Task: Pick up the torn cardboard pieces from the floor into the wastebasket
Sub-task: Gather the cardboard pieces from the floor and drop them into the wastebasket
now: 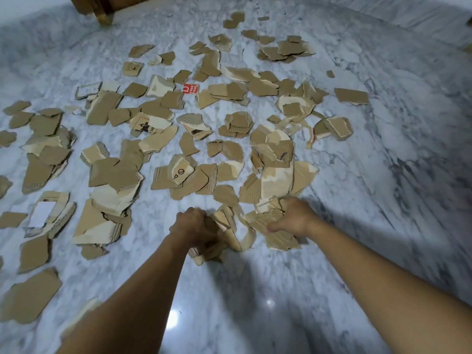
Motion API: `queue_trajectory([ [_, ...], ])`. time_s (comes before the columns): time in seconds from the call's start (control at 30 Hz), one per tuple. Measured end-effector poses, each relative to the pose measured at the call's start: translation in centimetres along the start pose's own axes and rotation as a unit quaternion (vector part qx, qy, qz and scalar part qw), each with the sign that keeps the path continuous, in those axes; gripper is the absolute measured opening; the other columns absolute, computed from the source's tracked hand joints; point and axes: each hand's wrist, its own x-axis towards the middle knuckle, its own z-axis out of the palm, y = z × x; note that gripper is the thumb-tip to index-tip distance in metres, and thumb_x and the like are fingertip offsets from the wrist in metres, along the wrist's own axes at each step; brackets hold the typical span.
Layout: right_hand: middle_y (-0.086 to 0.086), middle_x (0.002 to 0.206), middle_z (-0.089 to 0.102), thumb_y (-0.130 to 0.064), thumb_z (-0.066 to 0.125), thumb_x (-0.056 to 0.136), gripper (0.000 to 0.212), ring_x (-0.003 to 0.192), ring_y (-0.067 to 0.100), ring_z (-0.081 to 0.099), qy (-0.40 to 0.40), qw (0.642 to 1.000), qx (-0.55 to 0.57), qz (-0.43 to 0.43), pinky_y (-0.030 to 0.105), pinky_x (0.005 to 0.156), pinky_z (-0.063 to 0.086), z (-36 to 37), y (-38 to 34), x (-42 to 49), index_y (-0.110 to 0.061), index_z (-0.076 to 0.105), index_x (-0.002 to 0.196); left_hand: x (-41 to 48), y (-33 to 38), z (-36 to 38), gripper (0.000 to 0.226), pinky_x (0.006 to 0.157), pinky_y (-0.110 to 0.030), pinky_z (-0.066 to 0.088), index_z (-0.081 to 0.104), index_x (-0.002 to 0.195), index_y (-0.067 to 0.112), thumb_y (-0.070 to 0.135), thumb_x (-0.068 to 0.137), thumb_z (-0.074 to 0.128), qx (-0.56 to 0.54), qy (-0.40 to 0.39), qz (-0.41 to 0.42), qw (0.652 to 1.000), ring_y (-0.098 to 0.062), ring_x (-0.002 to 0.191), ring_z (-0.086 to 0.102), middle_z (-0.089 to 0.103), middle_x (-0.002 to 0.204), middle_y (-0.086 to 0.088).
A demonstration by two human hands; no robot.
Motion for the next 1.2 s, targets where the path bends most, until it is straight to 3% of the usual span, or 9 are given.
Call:
queue_trajectory([
  [0.07,0.001,0.133,0.056,-0.029,0.094,0.067,0.091,0.128,0.025,0.053,0.001,0.999,0.052,0.016,0.025,0.094,0.043,-1.3,0.8,0.0,-0.014,0.045,0.143,-0.3,-0.3,-0.3,0.058,0.084,-0.036,0.051,0.057,0.104,0.020,0.065,0.069,0.068,-0.030,-0.031,0.010,0.999,-0.027,0.101,0.062,0.064,0.105,-0.005],
  [0.23,-0.002,0.130,0.062,-0.044,0.098,0.049,0.101,0.116,0.022,0.060,0.022,0.989,0.138,0.048,0.033,0.087,0.054,-3.6,1.2,0.0,-0.019,0.052,0.136,-1.4,-2.5,-1.3,0.042,0.075,-0.032,0.049,0.053,0.098,0.022,0.046,0.075,0.079,-0.101,-0.056,0.013,0.993,-0.023,0.091,0.061,0.063,0.097,-0.002],
  [0.3,0.000,0.136,0.059,-0.051,0.096,0.041,0.117,0.120,0.024,0.058,0.021,0.990,0.135,0.046,0.035,0.082,0.055,-3.9,0.8,0.2,-0.019,0.047,0.142,-2.1,-3.8,-2.4,0.044,0.073,-0.030,0.048,0.057,0.097,0.019,0.042,0.071,0.084,-0.137,-0.050,-0.003,0.989,-0.021,0.089,0.063,0.066,0.094,0.000],
  [0.4,0.004,0.150,0.047,-0.044,0.097,0.055,0.119,0.134,0.028,0.048,-0.002,0.995,0.097,0.032,0.033,0.094,0.048,-3.6,-0.7,0.3,-0.015,0.035,0.152,-3.0,-5.9,-4.1,0.037,0.073,-0.035,0.057,0.069,0.090,0.018,0.039,0.065,0.086,-0.191,-0.048,-0.009,0.980,-0.021,0.084,0.070,0.074,0.086,-0.001],
  [0.47,0.008,0.152,0.043,-0.038,0.094,0.065,0.111,0.137,0.029,0.045,-0.037,0.997,0.054,0.036,0.030,0.098,0.045,-2.2,-2.2,0.2,-0.011,0.032,0.153,-3.9,-6.6,-5.2,0.022,0.060,-0.028,0.058,0.073,0.085,0.013,0.027,0.073,0.085,-0.224,-0.040,-0.011,0.974,-0.018,0.072,0.071,0.074,0.077,-0.002],
  [0.57,0.012,0.151,0.044,-0.045,0.096,0.058,0.113,0.133,0.029,0.049,-0.041,0.999,-0.011,0.006,0.034,0.104,0.048,0.9,-4.1,0.2,-0.011,0.040,0.150,-5.0,-7.3,-6.0,0.019,0.046,-0.024,0.049,0.072,0.073,0.006,0.021,0.079,0.082,-0.263,-0.042,-0.021,0.964,-0.016,0.051,0.064,0.070,0.063,-0.005],
  [0.7,0.013,0.158,0.035,-0.049,0.094,0.059,0.118,0.141,0.031,0.041,-0.058,0.996,-0.053,-0.034,0.034,0.110,0.043,3.7,-5.1,0.7,-0.012,0.035,0.153,-5.9,-8.7,-6.3,0.032,0.050,-0.024,0.046,0.069,0.056,0.013,0.032,0.075,0.086,-0.305,-0.033,-0.036,0.951,-0.015,0.046,0.063,0.066,0.051,0.000],
  [1.0,0.003,0.139,0.051,-0.041,0.093,0.066,0.104,0.129,0.029,0.051,-0.154,0.985,-0.068,0.021,0.037,0.098,0.051,4.0,-4.9,0.9,-0.011,0.038,0.148,-7.2,-10.3,-6.2,0.030,0.054,-0.040,0.055,0.067,0.068,0.005,0.027,0.078,0.084,-0.400,-0.036,-0.044,0.915,-0.045,0.062,0.071,0.070,0.068,-0.027],
  [1.2,0.011,0.158,0.037,-0.043,0.090,0.071,0.112,0.139,0.031,0.041,-0.063,0.998,-0.007,-0.022,0.034,0.106,0.040,1.5,-9.7,1.3,-0.010,0.025,0.156,-7.4,-11.4,-6.1,0.028,0.046,-0.028,0.045,0.065,0.064,0.009,0.024,0.080,0.081,-0.417,-0.005,-0.067,0.907,-0.036,0.052,0.066,0.067,0.057,-0.019],
])
